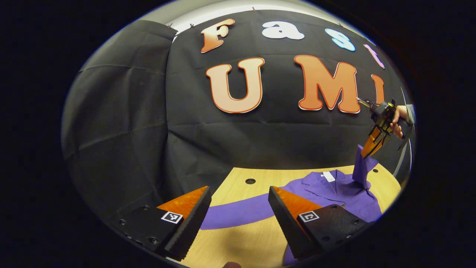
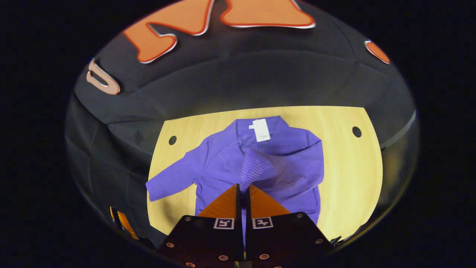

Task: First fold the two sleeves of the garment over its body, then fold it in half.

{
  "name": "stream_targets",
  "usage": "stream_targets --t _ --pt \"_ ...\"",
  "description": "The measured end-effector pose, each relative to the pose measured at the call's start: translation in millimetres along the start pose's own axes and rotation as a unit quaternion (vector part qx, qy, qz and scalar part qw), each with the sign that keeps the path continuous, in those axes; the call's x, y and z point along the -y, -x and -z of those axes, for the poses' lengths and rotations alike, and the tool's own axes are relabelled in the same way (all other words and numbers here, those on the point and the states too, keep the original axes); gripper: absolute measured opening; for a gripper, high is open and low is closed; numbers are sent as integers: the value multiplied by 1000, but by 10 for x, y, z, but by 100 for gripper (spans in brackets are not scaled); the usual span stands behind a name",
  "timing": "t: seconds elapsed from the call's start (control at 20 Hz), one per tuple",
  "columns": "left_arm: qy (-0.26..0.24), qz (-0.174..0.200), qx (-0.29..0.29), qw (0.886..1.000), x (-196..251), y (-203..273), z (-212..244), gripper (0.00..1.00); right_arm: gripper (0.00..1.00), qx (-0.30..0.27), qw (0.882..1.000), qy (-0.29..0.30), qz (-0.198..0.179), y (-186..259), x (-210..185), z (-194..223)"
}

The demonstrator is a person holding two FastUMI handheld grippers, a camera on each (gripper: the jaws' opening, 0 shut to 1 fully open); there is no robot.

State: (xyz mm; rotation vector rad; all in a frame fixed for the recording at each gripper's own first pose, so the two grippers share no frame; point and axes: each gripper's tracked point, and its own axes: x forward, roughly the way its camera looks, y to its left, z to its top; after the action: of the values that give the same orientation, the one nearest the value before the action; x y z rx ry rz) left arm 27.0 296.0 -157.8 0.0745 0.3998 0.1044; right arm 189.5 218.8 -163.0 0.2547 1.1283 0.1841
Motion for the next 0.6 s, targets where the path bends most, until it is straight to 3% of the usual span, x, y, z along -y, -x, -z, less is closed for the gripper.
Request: stream_targets --t 0.15,0.35,0.4,0.5,0.55,0.6 --pt "-2 -4 -10 1000 -175 -126 56 97 3 -16 1000 14 -3 -272 -246 25" --pt "-13 -7 -24 1000 -328 -299 189 100 11 -24 998 -8 -54 -349 -660 74" --pt "-16 -5 -26 1000 -348 -328 202 97 13 -21 997 -9 -67 -344 -710 58" --pt "-23 -1 -31 999 -342 -450 234 97 26 -10 996 -11 -82 -240 -791 30" --pt "-27 0 -34 999 -334 -515 236 97 39 2 996 -8 -87 -184 -781 -5" --pt "-31 2 -42 999 -332 -578 258 97 42 15 996 -6 -89 -102 -764 -41"
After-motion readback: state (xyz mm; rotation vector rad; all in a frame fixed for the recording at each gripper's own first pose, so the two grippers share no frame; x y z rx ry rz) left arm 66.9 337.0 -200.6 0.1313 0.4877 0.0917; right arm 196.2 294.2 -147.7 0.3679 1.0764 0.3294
